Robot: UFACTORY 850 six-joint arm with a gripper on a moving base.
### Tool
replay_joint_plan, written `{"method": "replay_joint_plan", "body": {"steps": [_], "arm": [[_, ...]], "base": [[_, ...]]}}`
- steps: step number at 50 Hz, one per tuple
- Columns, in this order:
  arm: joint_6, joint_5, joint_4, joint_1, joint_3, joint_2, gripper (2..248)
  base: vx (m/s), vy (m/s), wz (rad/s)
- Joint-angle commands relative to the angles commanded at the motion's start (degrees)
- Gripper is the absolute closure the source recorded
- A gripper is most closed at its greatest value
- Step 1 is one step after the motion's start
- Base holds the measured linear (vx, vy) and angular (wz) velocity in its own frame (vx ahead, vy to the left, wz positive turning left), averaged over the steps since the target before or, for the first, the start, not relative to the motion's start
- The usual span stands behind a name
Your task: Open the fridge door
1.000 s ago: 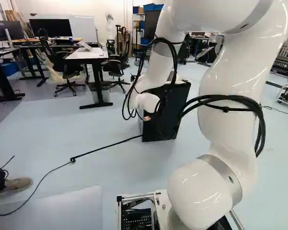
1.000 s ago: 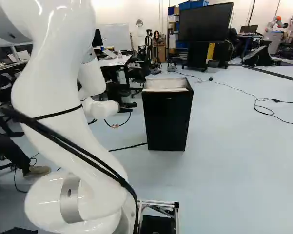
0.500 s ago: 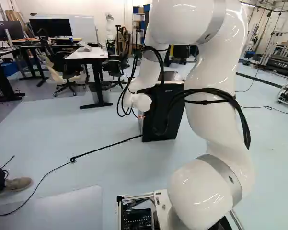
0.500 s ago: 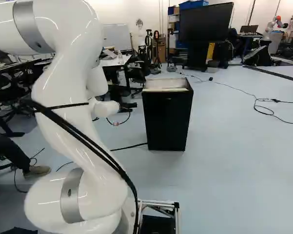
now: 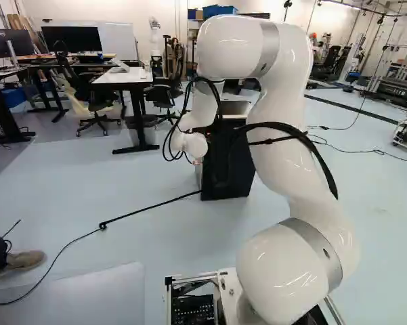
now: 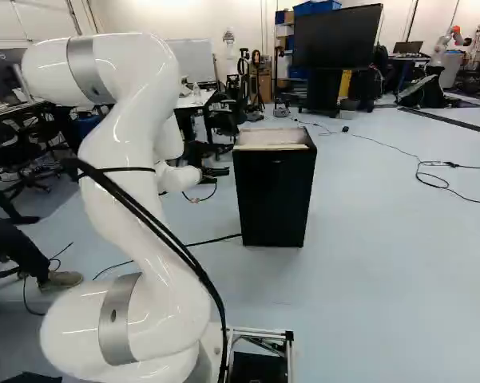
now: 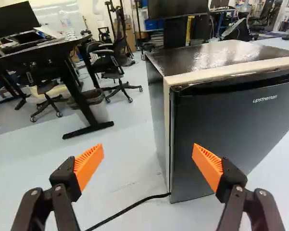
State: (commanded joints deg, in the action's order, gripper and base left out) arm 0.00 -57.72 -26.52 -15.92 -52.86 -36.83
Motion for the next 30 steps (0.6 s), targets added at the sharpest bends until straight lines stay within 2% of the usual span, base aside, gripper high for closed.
{"method": "replay_joint_plan", "body": {"steps": [12,30], "arm": [[0.00,-2.22,-2.40,0.50,-4.73,-4.59,3],[0.00,-5.46,-5.88,1.19,-11.27,-9.26,3]], "base": [[0.000,0.000,0.000],[0.000,0.000,0.000]]}}
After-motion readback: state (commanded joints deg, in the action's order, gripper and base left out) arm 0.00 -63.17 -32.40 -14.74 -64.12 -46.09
